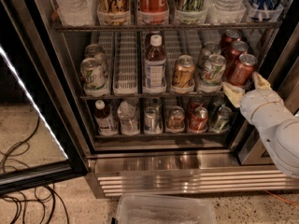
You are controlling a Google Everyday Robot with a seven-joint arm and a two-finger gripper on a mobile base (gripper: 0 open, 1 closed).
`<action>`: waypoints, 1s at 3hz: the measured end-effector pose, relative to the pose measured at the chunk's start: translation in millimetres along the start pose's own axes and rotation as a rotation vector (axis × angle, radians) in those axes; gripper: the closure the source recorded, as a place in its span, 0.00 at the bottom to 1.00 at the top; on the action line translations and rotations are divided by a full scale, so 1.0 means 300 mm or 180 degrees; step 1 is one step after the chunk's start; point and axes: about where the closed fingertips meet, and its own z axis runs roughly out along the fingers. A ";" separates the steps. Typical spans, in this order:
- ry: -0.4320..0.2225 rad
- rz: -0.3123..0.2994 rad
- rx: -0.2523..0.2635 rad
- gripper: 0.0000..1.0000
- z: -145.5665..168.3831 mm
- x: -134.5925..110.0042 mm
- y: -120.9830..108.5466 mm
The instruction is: Pick coke can from middle shelf of fridge
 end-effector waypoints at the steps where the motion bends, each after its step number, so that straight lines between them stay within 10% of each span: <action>1: -0.0039 0.0040 0.0011 0.38 0.013 -0.005 0.002; 3: -0.0149 0.0102 0.0059 0.37 0.041 -0.036 0.006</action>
Offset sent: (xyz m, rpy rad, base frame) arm 0.0092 0.0002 0.0052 0.0354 -0.0419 -0.0144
